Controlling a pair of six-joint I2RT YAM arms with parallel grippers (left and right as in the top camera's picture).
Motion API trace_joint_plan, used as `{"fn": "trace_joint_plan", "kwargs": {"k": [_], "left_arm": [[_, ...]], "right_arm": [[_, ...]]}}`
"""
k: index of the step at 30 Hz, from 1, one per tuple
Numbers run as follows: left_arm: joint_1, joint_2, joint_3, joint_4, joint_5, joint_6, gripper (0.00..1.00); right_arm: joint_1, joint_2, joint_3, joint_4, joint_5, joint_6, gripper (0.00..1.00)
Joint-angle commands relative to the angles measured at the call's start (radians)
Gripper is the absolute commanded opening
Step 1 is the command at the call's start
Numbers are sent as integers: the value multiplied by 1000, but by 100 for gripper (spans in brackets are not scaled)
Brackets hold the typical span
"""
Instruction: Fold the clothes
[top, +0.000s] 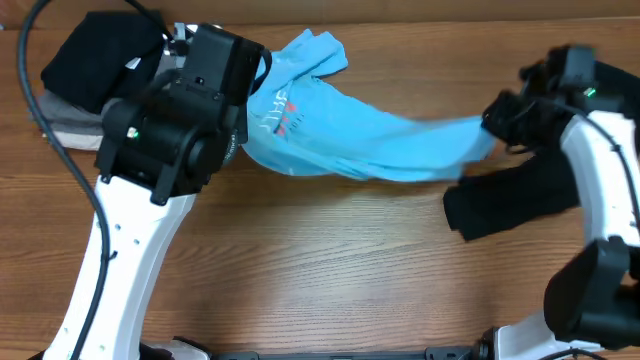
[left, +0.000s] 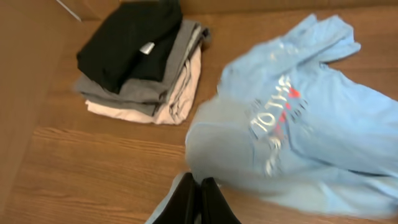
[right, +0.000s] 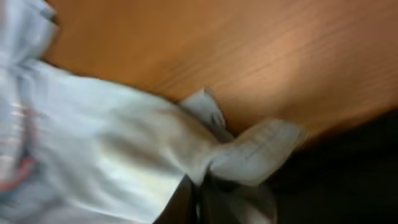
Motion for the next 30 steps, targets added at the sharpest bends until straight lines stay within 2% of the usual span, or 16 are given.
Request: {"fn": "trace_joint_plan", "kwargs": {"k": [1,7,11,20,26,30], "left_arm": [[6,-25,53,-18,-51,26,4],[6,-59,66,-51,-93,26,4],[6,-116,67,-52,-130,26,4],[6,-231,66,-23,-119,10,4],[6,-186,53,-35,-120,-2,4],[6,-115,42,-39,-119,-25,4]], "right_arm": [[-21,-83,172,-132,-4,-32,4],[-35,-135,300,-320,-4,-72,4],[-46,-174,323,-364,-4,-75,4],[-45,-140,306,-316,-5,-74,4],[-42,-4,306,-276,-4,-75,4],[-31,126,306,-180,-5,-78,4]]}}
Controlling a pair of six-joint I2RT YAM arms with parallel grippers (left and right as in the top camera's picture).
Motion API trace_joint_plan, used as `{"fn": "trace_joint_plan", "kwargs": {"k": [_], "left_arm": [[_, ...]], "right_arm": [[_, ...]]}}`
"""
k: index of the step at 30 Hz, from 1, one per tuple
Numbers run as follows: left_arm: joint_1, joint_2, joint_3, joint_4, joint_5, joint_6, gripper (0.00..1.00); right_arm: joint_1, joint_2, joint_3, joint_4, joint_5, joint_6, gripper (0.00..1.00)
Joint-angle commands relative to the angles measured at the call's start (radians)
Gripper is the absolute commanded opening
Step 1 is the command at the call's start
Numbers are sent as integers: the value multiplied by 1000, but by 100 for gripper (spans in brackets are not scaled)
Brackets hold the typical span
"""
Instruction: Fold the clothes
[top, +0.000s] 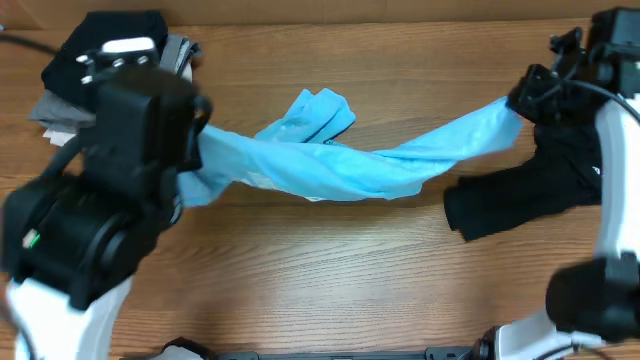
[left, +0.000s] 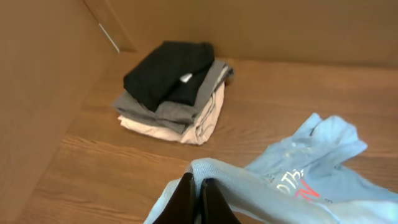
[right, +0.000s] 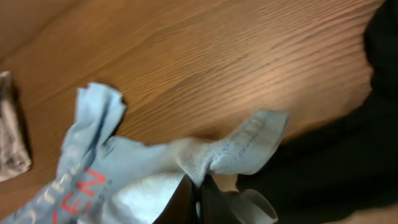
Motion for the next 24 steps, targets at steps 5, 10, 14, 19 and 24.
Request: {"fn": "trace_joint_plan", "kwargs": {"k": [5,10,14,19,24], "left_arm": [[6,165,-36,39,-28,-34,4],[7,281,-40,100,-41,-33,4],[19,328,-40,158,-39,-32,4],[42,337,-40,215,-35,-28,4],[71,338,-40,196,-9,-29,4]], "right_arm": [[21,221,13,282,-26,-4,4],[23,264,17,453,-68,-4,72],[11,222,46,354,-108,-5,86],[18,165,46,166,-106,-8,86],[62,165,-2,26,-87,-11,84]]}}
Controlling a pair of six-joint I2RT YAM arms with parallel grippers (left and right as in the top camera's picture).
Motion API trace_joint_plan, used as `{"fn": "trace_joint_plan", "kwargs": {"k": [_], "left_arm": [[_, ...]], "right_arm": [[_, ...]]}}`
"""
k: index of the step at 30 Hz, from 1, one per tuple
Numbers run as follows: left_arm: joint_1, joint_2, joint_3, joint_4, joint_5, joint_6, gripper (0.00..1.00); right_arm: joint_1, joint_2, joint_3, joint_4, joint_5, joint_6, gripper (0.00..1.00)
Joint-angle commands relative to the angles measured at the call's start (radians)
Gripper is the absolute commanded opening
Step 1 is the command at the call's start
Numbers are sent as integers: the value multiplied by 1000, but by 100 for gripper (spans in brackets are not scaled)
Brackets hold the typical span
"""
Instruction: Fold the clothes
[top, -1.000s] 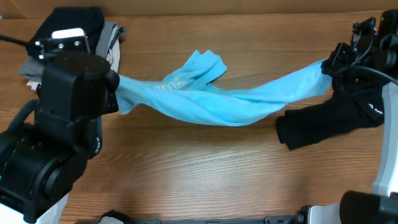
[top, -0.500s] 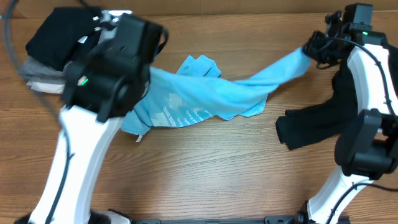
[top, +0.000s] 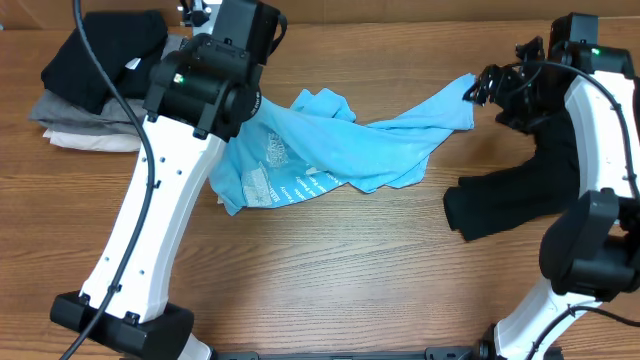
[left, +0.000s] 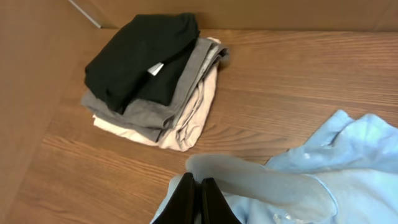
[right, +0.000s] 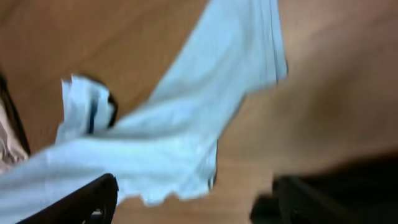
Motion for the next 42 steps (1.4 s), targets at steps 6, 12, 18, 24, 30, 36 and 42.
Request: {"fn": "trace_joint_plan", "kwargs": {"k": [6,12,18,24,30,36,42], "left_arm": [[50,1,4,-9,138,-23,4],[51,24,4,-7,146,-22,4],[51,74,4,-7,180,-22,4],[51,114,4,-8,188,-22,4],[51,114,4,0,201,-21,4],[51,114,4,22,230,-2,4],[51,114,4,43,233,8,4]], "right_arm": [[80,-31,-138,-5,2,1,76],[103,-31,-245,53,2,5,71],[153,-31,-344,138,24,24,69],[211,-32,-377,187,158,96,66],[279,-32,-378,211,242,141,66],[322,-32,-417,248,269,141,66],[323,-32,-515,366,267,140,65]]}}
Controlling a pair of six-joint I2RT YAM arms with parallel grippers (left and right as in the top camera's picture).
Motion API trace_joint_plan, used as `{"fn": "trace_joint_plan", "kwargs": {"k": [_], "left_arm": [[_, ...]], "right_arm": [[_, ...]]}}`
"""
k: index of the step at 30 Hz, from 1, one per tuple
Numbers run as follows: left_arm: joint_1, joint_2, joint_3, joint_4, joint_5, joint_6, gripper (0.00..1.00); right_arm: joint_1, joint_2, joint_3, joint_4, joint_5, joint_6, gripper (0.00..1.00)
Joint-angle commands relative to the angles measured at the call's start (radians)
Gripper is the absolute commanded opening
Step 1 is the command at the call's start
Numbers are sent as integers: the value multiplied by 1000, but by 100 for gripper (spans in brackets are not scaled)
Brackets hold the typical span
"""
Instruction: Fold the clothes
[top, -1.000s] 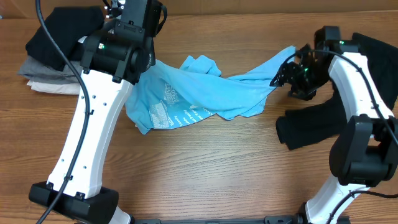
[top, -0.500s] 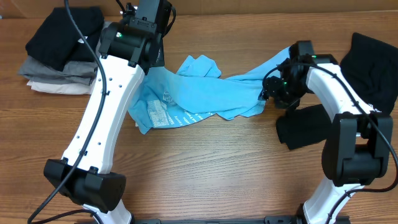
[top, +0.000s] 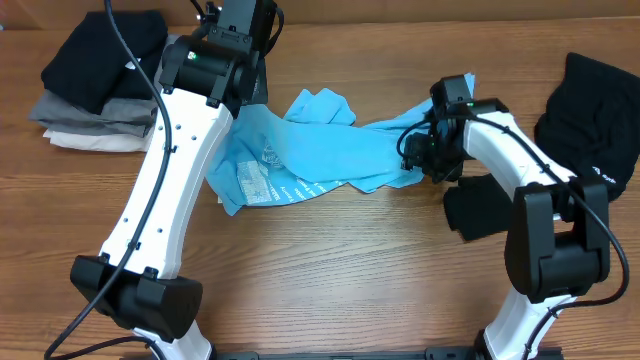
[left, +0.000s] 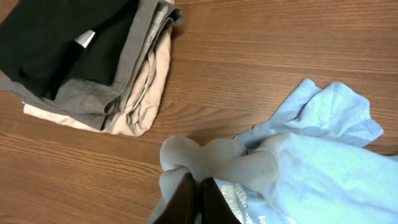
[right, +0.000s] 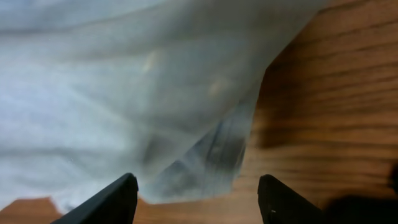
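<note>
A light blue shirt (top: 320, 150) with printed lettering lies crumpled across the middle of the wooden table. My left gripper (top: 248, 88) is at the shirt's far left part, shut on a bunched fold of it (left: 214, 158); its fingers (left: 198, 194) are pressed together on the cloth. My right gripper (top: 425, 155) hovers low over the shirt's right edge (right: 124, 81), standing open (right: 202, 199) with the hem and bare wood between its fingers.
A stack of folded black, grey and beige clothes (top: 95, 75) sits at the far left, also in the left wrist view (left: 81, 62). A black garment (top: 480, 205) lies right of the shirt, another dark heap (top: 595, 110) at the far right.
My right gripper, open then too, has moved from the shirt's far right tip down to its near right edge. The left gripper stays shut on the shirt, now slightly farther back.
Both grippers were shut on the blue shirt, holding it up between them. Then it was stretched wide across the table. Then the right gripper stood open and the shirt lay on the wood. Now the right gripper is low over its right hem.
</note>
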Motion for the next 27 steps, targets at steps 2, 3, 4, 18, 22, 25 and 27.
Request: {"fn": "trace_joint_plan", "kwargs": {"k": [2,3,4,18,22,25,27], "left_arm": [[6,1,4,12,12,8,4],[6,1,4,12,12,8,4],[6,1,4,11,12,8,4],[6,1,4,8,12,8,4],[6,1,4,14,11,23,4],[11,-1,13,25,11,56,4],[16,-6,36,23,12,66,4]], "right_arm": [[-4,-22,-76,86,-1,2,62],[-4,-22,-89,108,-8,0,61],[-3,-22,-107,138,-16,0,58],[5,-22,-154,159,-18,65,16],[-6,-29,-151,126,-16,66,4],[-29,-74,-132,80,-15,67,4],[-53,-126,-97,34,-15,52,4]]}}
